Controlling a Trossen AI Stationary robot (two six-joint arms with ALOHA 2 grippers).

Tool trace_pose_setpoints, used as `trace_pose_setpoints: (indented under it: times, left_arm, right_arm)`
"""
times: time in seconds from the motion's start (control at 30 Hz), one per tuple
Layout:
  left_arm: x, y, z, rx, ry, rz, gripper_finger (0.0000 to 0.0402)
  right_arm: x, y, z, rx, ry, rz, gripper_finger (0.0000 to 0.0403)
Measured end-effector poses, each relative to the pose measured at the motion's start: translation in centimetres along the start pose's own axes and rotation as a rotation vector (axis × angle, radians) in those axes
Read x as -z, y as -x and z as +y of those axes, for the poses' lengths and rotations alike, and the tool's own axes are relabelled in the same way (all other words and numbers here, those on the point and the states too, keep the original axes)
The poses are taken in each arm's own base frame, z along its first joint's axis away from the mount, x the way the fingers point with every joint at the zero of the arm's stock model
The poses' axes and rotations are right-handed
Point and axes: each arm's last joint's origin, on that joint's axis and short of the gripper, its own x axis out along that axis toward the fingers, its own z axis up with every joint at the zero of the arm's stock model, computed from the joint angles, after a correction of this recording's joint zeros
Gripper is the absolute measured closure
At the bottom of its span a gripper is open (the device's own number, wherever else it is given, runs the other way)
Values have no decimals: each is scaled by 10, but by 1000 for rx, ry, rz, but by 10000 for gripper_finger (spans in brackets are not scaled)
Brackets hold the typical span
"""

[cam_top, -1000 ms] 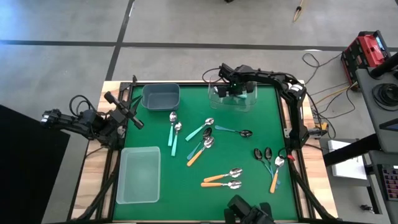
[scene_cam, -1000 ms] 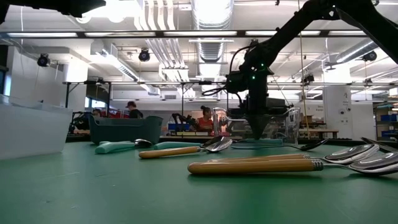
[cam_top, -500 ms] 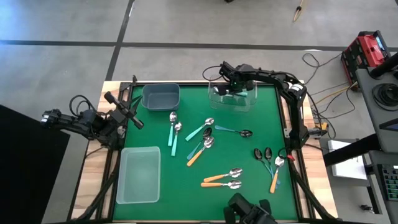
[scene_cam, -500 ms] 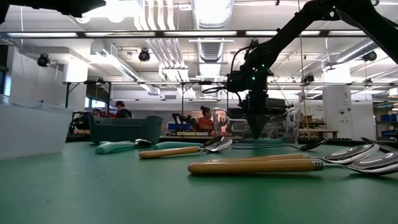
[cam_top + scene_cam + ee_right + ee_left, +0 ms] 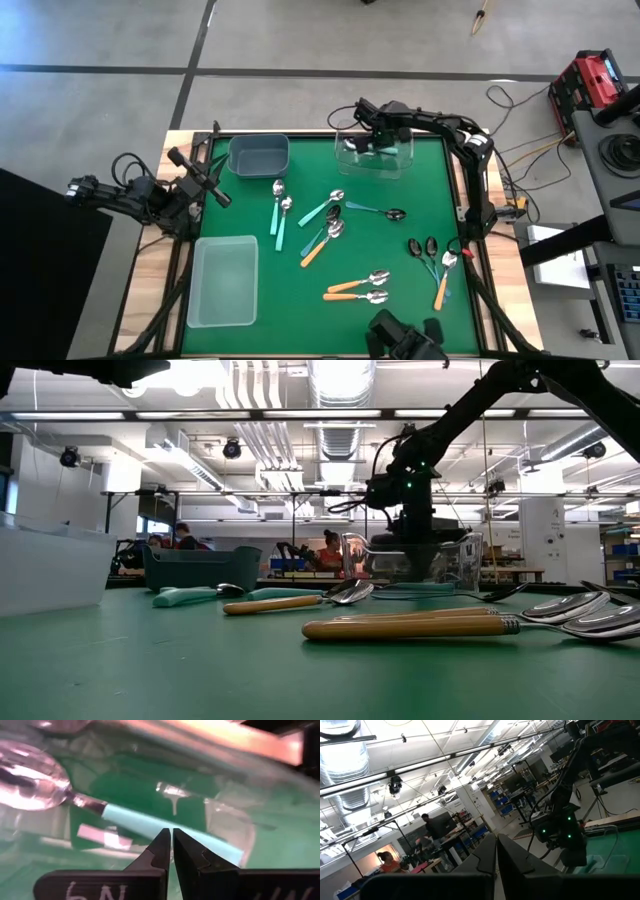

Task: Sort silverware by color (type)
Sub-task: Put the light blue spoon into the transparent bin, then adjust the transparent bin

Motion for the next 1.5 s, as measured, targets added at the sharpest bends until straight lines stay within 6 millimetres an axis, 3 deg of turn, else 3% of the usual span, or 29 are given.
trace_pose_setpoints:
  times: [0.13,0.3,0.57,0.77,0.97,1.23,1.5]
  left_arm:
    - [0,0,0,0,0,0,401]
    - [0,0,0,0,0,0,401]
    - [-1,0,1,-5,12,-8,401]
    - [-1,0,1,3,19,-21,402]
    - [-1,0,0,5,17,-19,401]
    - [-1,0,0,9,11,-16,401]
    - [-1,0,0,8,21,-17,401]
  right_arm:
    - [-1,0,-1,48,19,-33,390]
    - [-5,8,2,-10,48,-23,390]
    - [0,71,14,-122,124,-168,390]
    - [34,132,26,-228,194,-269,390]
    - [83,169,39,-271,278,-231,390]
    - [130,178,47,-207,315,-100,390]
    - [148,144,46,-144,329,23,390]
